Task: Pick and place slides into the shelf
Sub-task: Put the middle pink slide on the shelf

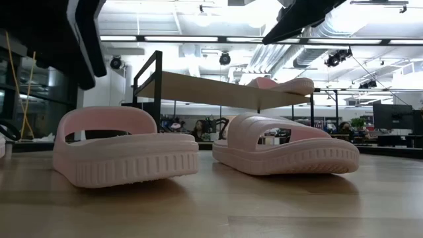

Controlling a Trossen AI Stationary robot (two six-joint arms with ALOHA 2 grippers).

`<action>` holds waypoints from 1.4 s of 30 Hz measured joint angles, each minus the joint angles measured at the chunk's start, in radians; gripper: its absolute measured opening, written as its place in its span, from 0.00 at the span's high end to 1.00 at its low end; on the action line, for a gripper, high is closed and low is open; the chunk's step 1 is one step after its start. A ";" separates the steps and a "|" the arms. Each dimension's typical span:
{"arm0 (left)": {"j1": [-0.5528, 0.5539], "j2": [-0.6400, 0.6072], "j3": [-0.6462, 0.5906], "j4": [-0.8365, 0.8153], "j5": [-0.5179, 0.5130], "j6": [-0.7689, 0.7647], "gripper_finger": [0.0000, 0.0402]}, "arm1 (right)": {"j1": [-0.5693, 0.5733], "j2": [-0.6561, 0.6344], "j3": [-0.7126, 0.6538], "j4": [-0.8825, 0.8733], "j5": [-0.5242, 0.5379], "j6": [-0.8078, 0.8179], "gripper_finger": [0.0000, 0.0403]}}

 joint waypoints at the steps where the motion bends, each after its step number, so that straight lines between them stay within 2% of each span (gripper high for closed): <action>1: 0.000 0.003 0.000 -0.009 0.000 -0.006 0.54 | 0.000 0.000 0.000 0.000 0.000 0.002 0.56; 17: 0.014 0.048 0.001 -0.034 -0.052 -0.009 0.54 | 0.000 0.000 0.000 0.005 -0.001 0.011 0.56; 29: 0.093 0.063 -0.079 -0.049 -0.005 -0.029 0.54 | 0.000 0.000 0.000 0.006 -0.001 0.011 0.56; 42: 0.094 0.062 -0.122 -0.040 -0.019 -0.053 0.54 | 0.000 0.000 0.000 0.007 -0.001 0.011 0.56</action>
